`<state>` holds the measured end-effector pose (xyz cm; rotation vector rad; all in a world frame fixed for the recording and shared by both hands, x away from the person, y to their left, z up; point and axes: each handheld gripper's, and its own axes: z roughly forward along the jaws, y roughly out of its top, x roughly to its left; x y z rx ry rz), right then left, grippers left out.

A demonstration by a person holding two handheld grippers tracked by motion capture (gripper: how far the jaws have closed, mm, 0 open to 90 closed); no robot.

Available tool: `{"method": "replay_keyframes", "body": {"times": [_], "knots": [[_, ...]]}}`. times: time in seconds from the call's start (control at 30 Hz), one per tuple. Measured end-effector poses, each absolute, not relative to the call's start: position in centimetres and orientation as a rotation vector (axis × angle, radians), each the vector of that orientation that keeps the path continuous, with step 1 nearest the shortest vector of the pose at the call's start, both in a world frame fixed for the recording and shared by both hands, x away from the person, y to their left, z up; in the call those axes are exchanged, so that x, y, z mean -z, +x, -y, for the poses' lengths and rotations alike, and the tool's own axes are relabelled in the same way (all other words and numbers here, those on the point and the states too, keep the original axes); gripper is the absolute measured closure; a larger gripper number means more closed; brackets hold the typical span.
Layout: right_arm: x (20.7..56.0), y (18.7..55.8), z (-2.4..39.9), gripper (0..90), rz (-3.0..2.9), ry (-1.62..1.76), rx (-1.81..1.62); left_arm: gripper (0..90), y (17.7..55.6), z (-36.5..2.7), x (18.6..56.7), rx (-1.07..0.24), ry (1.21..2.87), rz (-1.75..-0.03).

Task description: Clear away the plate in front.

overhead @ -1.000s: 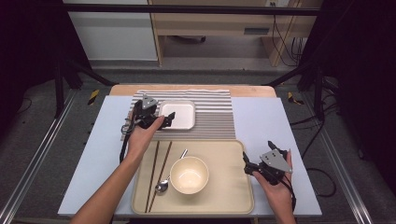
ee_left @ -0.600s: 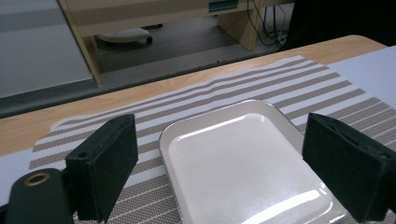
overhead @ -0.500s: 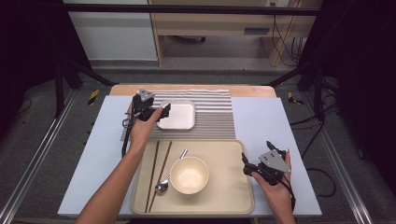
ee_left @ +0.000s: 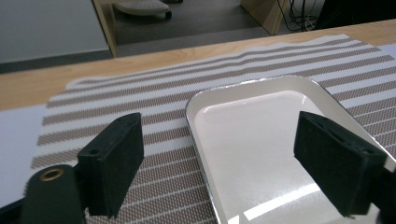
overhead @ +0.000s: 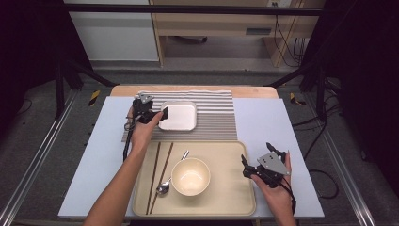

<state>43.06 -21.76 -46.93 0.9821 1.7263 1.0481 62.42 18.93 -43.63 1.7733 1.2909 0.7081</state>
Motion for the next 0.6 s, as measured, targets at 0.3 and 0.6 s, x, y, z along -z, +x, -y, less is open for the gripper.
{"method": "replay_keyframes", "body": {"times": [0.3, 0.6], "knots": [[46.9, 43.0, 21.9, 5.1, -1.719, 0.986, -1.05, 35.1, 61.9, -18.8, 45.2, -0.657, 1.786, -1.331], [46.8, 43.0, 22.1, 5.1, -1.716, 0.991, -1.053, 47.4, 61.9, -18.6, 46.5, -0.683, 1.791, -1.353]]}}
